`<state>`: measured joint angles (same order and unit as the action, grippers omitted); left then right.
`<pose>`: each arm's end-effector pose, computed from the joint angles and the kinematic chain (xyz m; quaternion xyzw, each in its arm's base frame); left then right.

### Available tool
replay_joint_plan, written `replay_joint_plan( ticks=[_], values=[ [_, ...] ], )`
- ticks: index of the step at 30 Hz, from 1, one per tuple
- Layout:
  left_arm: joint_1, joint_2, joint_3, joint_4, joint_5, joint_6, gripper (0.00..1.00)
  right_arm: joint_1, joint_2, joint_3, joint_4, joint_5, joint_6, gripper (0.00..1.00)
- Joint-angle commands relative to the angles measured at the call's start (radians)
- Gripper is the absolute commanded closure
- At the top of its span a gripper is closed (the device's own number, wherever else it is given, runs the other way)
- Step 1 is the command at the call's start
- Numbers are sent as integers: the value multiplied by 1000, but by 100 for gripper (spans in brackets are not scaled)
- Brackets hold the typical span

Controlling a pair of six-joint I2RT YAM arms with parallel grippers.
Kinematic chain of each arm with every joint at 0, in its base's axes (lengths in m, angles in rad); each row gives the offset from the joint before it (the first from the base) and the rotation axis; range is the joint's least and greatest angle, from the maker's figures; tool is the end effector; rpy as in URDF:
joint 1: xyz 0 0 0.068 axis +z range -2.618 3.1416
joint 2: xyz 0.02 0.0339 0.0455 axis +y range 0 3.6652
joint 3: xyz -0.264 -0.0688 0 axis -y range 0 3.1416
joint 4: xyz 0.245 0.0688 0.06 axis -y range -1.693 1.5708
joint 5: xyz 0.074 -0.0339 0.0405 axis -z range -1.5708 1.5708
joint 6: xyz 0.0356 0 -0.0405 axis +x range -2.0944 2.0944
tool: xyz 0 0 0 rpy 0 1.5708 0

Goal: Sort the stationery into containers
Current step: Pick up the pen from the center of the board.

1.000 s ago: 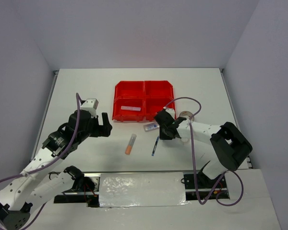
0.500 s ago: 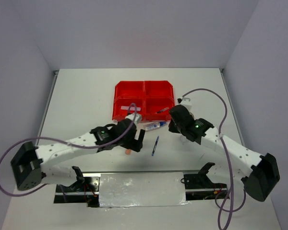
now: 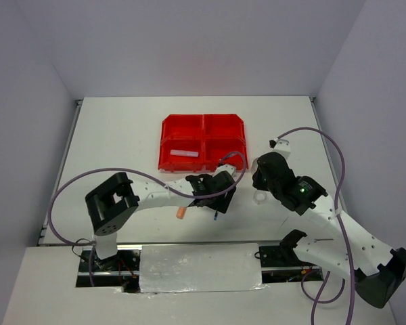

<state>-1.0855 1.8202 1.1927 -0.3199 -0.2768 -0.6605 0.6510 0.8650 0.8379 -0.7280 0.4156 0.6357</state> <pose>0.1868 -0.3333 0.1862 0.1575 0.9304 -0.1484 0.2958 0.1462 0.0933 0.2947 0.0750 0.8988 0.0813 0.4241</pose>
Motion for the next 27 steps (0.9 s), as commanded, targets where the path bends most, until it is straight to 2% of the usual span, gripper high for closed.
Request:
replay_joint_plan(
  ticks=[1, 6, 8, 10, 11, 14, 16, 19, 22, 26, 27],
  values=[
    [-14, 48, 54, -22, -33, -8, 23, -16, -38, 15, -24, 29, -33, 90],
    [-16, 117, 94, -50, -45, -19, 24, -34, -57, 15, -19, 12, -59, 89],
    [-17, 137, 105, -59, -44, -21, 37, -37, -60, 17, -19, 9, -62, 89],
    [-25, 159, 117, -82, -53, -28, 37, -37, -67, 17, -19, 8, -65, 89],
    [-33, 162, 123, -94, -61, -37, 49, -40, -69, 17, -16, 8, -65, 89],
    [-48, 174, 130, -123, -73, -53, 60, -48, -77, 15, -10, -6, -68, 89],
    [-57, 166, 104, -113, -61, -63, 82, -50, -81, 17, -7, -12, -73, 89],
    [-60, 119, 32, -71, -23, -86, 100, -54, -81, 20, 7, -40, -77, 89],
    [-65, 22, -53, 16, 5, -93, 100, -57, -95, 21, 32, -83, -73, 90],
    [-70, -204, -229, 217, 11, -82, 100, -54, -161, -8, 156, -152, -39, 91],
    [-70, -244, -261, 322, 16, -77, 100, -54, -173, -31, 194, -179, -34, 90]
  ],
)
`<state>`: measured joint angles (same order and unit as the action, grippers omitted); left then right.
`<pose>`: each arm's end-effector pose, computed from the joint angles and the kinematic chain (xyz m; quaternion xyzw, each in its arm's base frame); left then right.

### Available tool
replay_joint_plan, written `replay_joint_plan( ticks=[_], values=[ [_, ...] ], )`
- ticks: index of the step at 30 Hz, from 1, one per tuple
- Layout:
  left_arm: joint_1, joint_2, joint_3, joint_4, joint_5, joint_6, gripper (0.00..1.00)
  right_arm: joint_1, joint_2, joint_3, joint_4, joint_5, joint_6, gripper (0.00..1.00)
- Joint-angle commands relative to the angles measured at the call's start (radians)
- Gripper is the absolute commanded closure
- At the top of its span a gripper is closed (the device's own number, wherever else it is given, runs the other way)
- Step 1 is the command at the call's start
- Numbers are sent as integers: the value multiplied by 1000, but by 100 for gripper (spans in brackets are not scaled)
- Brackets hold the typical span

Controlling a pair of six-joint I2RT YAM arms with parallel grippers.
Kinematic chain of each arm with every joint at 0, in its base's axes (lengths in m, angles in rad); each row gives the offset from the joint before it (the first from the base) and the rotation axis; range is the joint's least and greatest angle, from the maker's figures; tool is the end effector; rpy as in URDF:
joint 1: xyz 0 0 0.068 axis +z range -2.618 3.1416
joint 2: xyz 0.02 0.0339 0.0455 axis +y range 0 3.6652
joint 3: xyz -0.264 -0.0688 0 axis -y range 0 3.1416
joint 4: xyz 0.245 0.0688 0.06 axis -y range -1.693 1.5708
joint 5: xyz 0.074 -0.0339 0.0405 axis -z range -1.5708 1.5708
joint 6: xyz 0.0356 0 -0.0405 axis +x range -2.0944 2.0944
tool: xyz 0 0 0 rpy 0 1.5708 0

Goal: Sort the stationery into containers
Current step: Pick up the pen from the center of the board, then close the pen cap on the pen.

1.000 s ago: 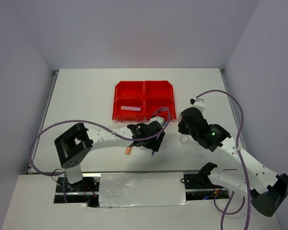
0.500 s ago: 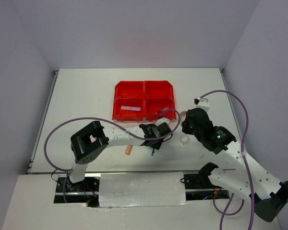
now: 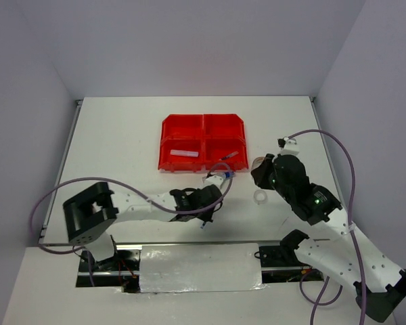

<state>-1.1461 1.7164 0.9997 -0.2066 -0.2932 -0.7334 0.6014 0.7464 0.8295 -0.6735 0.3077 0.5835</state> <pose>0.1526 -0.3125 0.1728 0.1467 0.9275 -0.1724 0.2975 0.1339 0.0788 0.3128 0.0643 0.8724 0.1476 0.4614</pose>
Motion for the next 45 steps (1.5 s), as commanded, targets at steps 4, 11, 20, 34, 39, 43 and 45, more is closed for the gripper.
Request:
replay_joint_plan(
  ticks=[4, 11, 20, 34, 39, 43, 45],
  values=[
    [-10, -373, -237, 528, 57, 43, 100, 0, -99, -69, 415, -284, 16, 91],
    [-9, -639, -527, 1085, 236, 91, 100, 57, -151, -141, 834, -430, 32, 91],
    [-4, -699, -590, 1406, 333, 75, 100, 273, -200, -198, 1155, -406, -65, 90],
    [3, -710, -587, 1463, 425, 78, 100, 325, -213, -242, 1210, -424, -116, 89],
    [3, -701, -582, 1463, 450, 81, 100, 327, -202, -263, 1239, -446, -109, 89],
    [3, -701, -578, 1452, 456, 86, 100, 330, -208, -280, 1256, -466, -111, 89],
    [3, -706, -576, 1446, 448, 89, 100, 331, -214, -285, 1253, -475, -109, 89]
  ],
)
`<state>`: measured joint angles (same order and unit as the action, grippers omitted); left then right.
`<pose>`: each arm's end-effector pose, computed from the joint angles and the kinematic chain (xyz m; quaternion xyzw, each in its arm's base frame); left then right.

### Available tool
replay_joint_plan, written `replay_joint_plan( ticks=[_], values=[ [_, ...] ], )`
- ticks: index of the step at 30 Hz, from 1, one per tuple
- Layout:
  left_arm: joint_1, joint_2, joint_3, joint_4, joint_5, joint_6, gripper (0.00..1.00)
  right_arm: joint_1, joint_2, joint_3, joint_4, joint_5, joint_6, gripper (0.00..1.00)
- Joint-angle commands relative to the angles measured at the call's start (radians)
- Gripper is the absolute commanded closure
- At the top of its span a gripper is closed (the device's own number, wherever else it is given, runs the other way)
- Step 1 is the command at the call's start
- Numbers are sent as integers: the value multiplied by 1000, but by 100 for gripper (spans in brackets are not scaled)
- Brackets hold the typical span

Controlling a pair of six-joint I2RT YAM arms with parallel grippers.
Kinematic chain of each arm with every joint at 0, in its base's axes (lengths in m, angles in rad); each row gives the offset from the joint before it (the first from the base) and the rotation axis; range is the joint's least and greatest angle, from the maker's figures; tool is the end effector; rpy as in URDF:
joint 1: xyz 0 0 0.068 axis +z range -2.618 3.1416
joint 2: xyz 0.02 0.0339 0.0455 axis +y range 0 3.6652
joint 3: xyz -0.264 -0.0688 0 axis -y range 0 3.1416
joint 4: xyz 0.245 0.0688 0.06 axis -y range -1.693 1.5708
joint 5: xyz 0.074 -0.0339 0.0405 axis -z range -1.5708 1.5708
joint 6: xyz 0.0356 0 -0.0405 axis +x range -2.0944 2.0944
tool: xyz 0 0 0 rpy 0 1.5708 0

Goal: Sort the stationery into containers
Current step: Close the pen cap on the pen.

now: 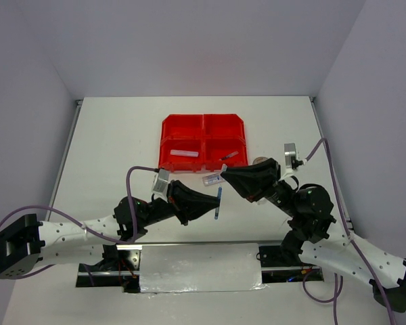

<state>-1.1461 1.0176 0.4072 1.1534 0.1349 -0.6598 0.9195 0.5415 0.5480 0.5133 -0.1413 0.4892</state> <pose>0.0822 -0.1933 0.3033 0.1751 0.4619 -0.7027 0.5121 0.0768 0.1090 0.3654 -0.1665 0.4758 0.5858 0.6346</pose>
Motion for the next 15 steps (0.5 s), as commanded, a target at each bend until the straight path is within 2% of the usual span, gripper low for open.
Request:
replay_joint_plan(
  ticks=[1, 15],
  values=[
    [3, -8, 16, 83, 19, 17, 100, 13, -11, -5, 62, -26, -15, 89],
    [8, -8, 39, 58, 17, 32, 100, 19, -52, -56, 39, -32, -11, 88]
  ],
)
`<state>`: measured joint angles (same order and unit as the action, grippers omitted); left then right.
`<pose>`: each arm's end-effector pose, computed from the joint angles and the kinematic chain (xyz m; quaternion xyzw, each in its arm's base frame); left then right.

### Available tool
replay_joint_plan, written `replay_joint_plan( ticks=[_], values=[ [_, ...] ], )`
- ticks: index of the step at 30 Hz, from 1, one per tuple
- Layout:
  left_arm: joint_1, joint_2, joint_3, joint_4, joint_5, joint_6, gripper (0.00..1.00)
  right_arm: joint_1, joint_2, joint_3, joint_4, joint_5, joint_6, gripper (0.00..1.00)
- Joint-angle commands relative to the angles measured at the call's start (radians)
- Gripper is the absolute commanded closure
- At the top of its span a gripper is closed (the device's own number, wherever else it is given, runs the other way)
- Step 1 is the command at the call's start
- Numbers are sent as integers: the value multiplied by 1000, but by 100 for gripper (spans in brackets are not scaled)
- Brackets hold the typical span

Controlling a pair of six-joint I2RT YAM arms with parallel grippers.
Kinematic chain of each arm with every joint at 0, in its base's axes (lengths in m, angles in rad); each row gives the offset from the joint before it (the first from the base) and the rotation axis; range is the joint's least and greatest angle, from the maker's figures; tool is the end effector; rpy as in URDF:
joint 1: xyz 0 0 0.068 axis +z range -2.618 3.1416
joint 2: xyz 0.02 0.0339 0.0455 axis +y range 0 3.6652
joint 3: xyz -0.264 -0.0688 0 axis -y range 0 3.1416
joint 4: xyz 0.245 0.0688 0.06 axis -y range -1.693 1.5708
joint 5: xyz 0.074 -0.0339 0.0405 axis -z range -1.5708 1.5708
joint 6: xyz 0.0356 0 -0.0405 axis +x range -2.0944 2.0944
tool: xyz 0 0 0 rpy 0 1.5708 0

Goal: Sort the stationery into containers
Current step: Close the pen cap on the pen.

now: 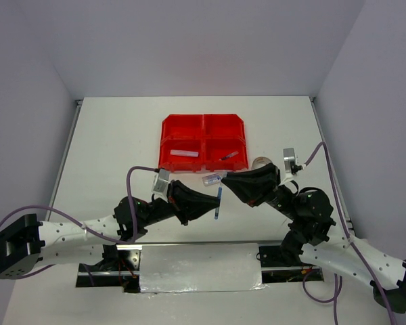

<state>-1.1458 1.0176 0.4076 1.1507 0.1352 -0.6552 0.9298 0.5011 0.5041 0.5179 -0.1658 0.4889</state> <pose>0.0823 -0.1934 0.3032 0.1764 0.4625 -0.7011 0.5133 0.0718 0.1060 0.3554 -0.1791 0.4717 0.5932 0.6273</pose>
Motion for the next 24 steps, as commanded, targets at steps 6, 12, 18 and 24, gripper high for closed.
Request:
replay_joint_plan(
  ticks=[6, 12, 18, 24],
  values=[
    [11, -5, 42, 58, 14, 25, 100, 12, -10, -10, 37, -15, -10, 88],
    [18, -2, 40, 63, 15, 19, 100, 14, -13, -10, 36, -15, -10, 88],
    [21, 18, 39, 79, 33, 3, 100, 15, -12, -3, 31, 6, -13, 88],
    [21, 49, 16, 133, 55, -21, 100, 15, -7, 30, 19, 15, -30, 88]
  ],
)
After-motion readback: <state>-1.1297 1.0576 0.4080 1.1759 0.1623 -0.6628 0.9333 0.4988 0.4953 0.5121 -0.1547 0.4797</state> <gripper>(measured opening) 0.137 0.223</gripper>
